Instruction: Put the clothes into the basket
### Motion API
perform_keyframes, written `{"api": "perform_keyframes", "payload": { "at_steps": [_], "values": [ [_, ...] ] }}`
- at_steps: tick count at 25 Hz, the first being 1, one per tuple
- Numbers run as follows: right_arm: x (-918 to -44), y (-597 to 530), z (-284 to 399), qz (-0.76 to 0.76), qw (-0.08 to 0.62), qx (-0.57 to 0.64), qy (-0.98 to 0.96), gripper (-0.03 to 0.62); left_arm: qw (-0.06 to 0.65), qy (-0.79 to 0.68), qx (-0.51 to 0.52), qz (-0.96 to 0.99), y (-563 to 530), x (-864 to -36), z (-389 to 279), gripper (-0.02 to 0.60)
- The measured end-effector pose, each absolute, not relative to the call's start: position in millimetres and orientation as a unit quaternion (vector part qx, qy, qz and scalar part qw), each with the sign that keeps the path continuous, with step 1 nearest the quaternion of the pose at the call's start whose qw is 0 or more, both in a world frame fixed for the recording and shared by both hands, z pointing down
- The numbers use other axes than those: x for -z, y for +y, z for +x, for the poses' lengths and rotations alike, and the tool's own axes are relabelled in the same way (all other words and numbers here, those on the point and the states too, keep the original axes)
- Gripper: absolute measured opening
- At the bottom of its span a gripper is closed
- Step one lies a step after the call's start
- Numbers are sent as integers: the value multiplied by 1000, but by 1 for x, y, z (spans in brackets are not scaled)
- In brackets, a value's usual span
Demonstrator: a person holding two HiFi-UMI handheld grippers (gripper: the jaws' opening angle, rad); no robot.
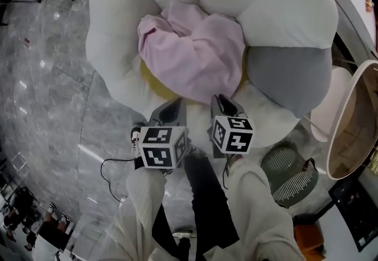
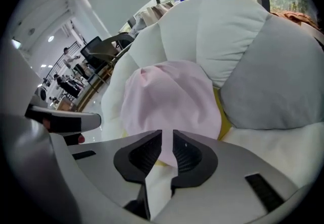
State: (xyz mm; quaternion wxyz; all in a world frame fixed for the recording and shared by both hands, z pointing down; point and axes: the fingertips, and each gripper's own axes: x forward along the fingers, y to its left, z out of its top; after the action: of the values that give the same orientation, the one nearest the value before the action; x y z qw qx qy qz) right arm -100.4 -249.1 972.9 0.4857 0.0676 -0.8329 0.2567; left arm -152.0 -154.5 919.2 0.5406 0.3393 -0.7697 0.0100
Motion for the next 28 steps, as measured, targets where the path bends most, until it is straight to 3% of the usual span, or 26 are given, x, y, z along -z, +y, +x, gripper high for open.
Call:
{"api": "perform_keyframes", "payload": {
  "at_steps": [2, 11, 18, 21, 28],
  "values": [
    [-981, -245, -99, 61, 493, -250, -831, 119, 542, -771, -9, 335, -151, -920, -150, -2],
    [-1018, -246, -103, 47, 523, -182, -832, 179, 536, -786, -1, 308, -134, -930, -151, -2],
    [-1056, -239, -108, 55, 552, -154, -818, 172, 532, -793, 0, 295, -104, -930, -150, -2],
    [-1052, -233, -109, 54, 566, -128, -813, 54, 530, -798, 5, 286, -86, -923, -152, -2],
    [-1006, -217, -107, 47, 544, -164, -822, 40, 533, -798, 17, 279, -58, -899, -150, -2]
  ]
}}
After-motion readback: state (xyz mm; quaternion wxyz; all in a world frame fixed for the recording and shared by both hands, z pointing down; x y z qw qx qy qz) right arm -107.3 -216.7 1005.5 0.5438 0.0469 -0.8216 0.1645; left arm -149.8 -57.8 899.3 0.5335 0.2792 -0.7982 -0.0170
